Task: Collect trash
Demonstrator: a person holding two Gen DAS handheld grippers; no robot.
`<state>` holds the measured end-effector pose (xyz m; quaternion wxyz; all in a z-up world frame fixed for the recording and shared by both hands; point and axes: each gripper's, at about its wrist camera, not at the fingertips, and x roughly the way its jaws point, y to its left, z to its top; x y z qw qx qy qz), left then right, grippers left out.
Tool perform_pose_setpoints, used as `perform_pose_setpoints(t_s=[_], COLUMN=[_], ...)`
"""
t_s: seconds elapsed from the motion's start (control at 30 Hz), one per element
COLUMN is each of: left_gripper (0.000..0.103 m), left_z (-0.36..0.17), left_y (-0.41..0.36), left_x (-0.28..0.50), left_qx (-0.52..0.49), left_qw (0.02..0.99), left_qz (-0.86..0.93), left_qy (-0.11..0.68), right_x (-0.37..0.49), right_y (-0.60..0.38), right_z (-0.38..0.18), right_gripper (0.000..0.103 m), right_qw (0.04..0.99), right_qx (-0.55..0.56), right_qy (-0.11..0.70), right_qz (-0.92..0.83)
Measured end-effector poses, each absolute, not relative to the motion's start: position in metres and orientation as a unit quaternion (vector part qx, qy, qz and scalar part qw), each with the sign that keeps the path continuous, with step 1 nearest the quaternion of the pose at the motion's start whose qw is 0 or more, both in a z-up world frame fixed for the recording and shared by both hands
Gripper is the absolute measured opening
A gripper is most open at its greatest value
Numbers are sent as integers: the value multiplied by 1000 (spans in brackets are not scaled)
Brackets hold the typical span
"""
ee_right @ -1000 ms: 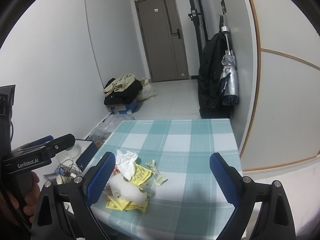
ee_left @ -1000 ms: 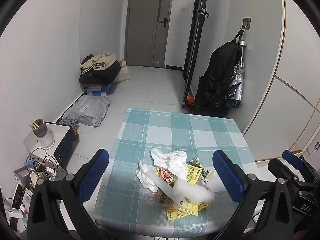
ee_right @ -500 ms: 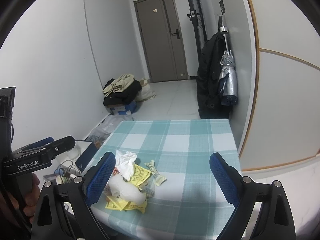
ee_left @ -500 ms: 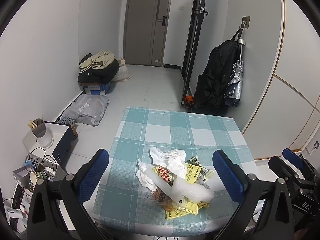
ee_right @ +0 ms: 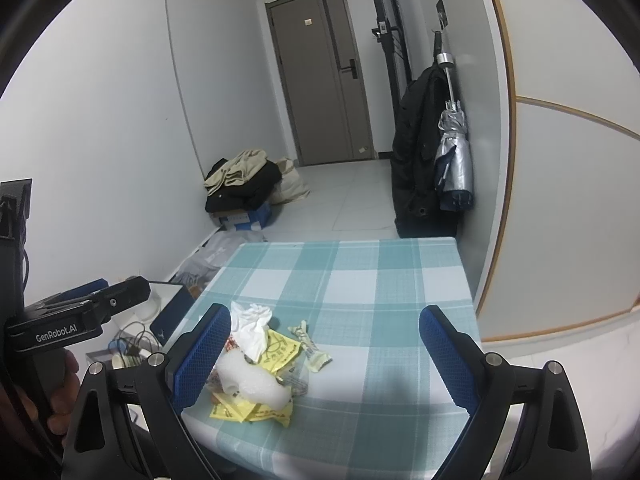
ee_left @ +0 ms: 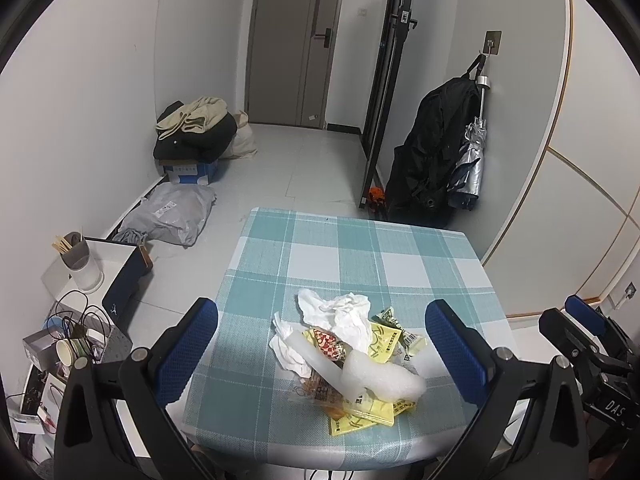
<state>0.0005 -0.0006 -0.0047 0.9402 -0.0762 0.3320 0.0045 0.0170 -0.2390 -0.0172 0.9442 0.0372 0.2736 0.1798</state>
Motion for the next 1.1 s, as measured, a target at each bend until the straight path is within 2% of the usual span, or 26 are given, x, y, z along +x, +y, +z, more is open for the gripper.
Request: perform_pose_setpoints(t_s=[0.87,1.1], left_gripper=[102,102], left_z=[-1,-8], left_y=[-1,12], left_x=[1,9], left_qx=[-77,-118], left_qw=[941,926], left_qz=[-10,-18], left_qy=[329,358], right_x=[21,32], right_y=[-248,-246], right_z=[-11,-21], right_gripper=[96,96], right_qw=[950,932], right_qx=[48,71], right_qy=[262,301], right_qz=[162,189])
